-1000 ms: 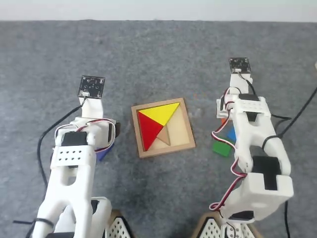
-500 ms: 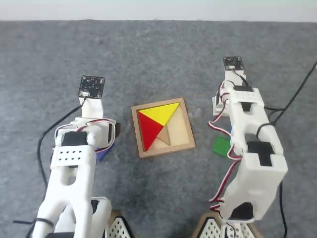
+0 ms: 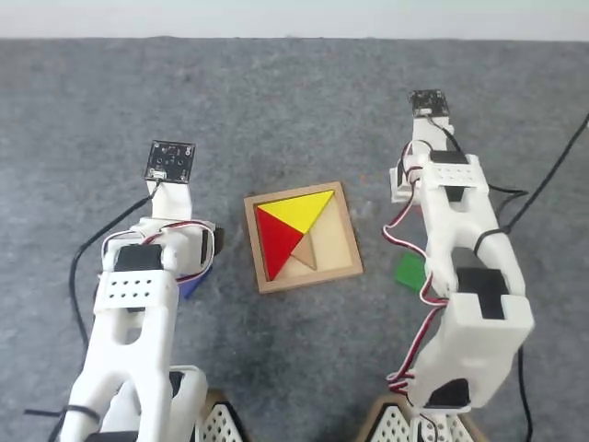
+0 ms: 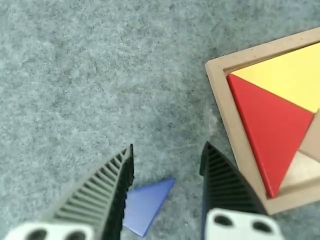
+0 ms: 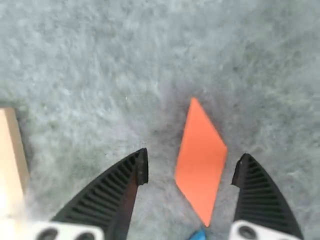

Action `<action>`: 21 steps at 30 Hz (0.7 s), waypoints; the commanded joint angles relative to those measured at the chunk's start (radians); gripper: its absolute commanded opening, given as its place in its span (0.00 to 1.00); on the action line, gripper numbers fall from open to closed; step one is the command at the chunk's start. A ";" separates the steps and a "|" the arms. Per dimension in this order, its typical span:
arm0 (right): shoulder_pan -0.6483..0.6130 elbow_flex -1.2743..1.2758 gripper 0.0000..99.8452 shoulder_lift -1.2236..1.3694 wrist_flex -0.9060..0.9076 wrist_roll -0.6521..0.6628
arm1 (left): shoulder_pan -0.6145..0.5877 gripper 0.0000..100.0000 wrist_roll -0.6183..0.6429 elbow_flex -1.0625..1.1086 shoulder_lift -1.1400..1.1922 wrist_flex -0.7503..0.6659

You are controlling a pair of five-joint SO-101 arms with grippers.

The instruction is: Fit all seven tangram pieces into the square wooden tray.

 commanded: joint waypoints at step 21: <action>0.050 0.068 0.27 -0.002 -0.077 0.080 | 0.000 0.22 0.000 -0.015 -0.011 0.008</action>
